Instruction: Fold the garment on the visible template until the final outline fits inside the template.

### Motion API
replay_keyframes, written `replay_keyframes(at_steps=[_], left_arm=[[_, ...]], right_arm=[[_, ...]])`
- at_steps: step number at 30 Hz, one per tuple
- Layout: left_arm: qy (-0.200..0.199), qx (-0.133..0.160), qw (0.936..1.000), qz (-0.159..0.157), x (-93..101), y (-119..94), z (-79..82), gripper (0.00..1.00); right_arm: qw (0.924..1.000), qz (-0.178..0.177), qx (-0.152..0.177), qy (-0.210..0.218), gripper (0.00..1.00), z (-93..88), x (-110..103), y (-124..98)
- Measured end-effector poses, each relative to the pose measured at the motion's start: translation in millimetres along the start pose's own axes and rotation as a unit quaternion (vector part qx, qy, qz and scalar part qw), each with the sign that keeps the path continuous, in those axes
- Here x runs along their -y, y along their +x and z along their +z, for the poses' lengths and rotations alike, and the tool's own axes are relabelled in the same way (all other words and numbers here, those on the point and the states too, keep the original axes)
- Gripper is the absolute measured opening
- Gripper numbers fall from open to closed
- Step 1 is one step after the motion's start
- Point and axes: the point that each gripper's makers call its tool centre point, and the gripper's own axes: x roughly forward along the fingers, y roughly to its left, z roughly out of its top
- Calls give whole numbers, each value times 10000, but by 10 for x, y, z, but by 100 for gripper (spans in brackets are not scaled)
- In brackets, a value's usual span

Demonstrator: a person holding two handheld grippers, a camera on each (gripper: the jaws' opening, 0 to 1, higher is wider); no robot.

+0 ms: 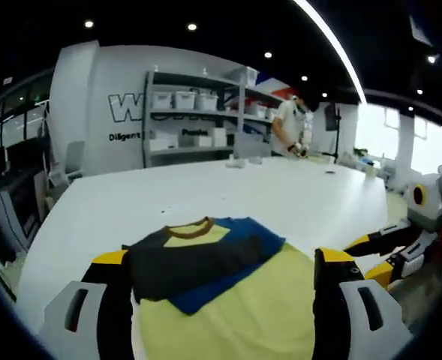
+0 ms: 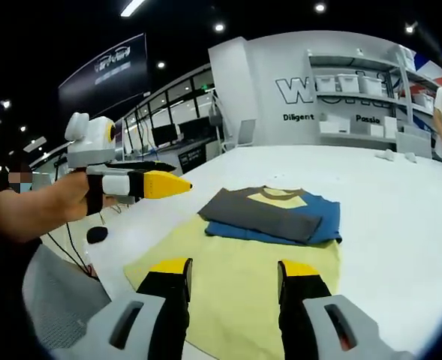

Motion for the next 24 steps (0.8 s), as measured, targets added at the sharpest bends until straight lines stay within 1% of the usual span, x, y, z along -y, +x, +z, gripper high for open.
replay_keyframes(at_steps=[5, 12, 24], left_arm=[[18, 140, 9999, -58, 76, -162, 68, 96], [22, 193, 9997, -122, 160, -285, 71, 95], [-20, 278, 9996, -102, 164, -483, 87, 95]], right_arm=[[10000, -11, 25, -4, 45, 9, 7, -1], [9999, -37, 103, -15, 49, 36, 9, -16], [9998, -50, 183, -57, 57, 59, 3, -18]])
